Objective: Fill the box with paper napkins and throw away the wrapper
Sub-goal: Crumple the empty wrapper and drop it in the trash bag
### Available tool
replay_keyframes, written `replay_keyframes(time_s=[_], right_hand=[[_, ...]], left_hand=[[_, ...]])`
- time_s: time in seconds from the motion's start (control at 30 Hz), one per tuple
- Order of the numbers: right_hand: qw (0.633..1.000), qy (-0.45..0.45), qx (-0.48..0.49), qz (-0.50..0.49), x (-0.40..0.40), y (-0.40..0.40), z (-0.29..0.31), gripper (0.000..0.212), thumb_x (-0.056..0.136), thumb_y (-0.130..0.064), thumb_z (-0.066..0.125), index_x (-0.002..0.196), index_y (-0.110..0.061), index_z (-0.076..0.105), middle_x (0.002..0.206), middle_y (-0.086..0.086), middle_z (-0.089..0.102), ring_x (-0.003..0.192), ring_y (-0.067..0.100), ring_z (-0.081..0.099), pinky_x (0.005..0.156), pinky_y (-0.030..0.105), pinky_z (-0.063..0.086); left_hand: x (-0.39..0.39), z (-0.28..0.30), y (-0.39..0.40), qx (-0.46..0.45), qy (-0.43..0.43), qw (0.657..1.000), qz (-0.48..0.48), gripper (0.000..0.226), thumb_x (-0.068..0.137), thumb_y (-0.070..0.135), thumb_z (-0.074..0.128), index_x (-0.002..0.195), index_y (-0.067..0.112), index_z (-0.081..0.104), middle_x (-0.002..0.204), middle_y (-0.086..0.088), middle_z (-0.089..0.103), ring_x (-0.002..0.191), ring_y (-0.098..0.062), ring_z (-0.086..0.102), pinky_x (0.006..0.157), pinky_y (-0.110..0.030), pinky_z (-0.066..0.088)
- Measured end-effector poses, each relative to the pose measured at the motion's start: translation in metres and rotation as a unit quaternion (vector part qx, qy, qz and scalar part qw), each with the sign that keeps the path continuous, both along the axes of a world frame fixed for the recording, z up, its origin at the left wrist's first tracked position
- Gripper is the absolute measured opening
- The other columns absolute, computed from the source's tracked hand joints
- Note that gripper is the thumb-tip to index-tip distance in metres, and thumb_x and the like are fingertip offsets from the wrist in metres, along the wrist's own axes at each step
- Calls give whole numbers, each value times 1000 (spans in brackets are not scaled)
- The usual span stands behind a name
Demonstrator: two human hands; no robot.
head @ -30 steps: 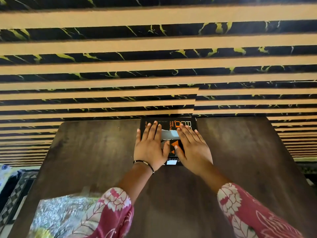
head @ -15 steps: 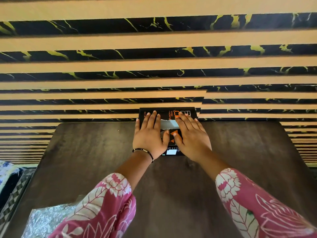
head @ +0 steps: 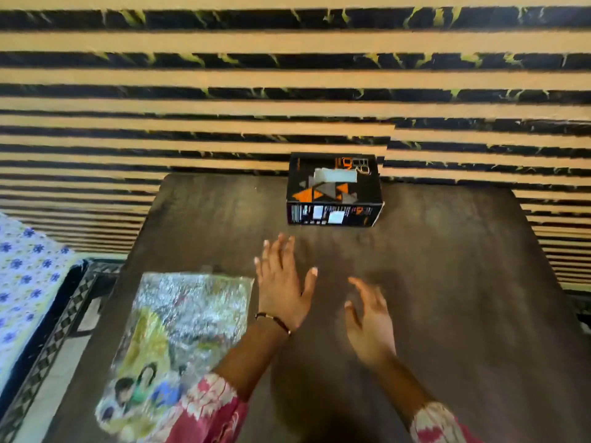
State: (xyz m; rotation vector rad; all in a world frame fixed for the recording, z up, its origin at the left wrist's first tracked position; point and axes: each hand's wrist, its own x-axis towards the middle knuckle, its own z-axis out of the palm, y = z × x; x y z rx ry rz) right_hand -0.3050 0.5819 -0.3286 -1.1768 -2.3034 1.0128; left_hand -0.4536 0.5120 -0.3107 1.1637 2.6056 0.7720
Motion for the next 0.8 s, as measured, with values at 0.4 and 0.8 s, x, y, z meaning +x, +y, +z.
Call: replay_keyframes(time_s=[0.4,0.8], right_hand=[[987,-123,-21,102,65,-78,-26,44,82,-21,43,124,-16,55,133,6,49,125,23,44,100,21,31],[998,-45,34,25,98,-63,-12,34,82,-26,45,104,-14,68,117,4,57,107,21,54,92,25,41]], left_hand=[[63,-38,-94,-261,-106,956,88,88,88,52,38,144,10,-15,156,-15,-9,143,-38,-8,111,-65,6],[82,-25,-59,-172,-41,946,-273,70,83,47,32,145,18,19,153,-8,22,142,-28,19,112,-46,26]])
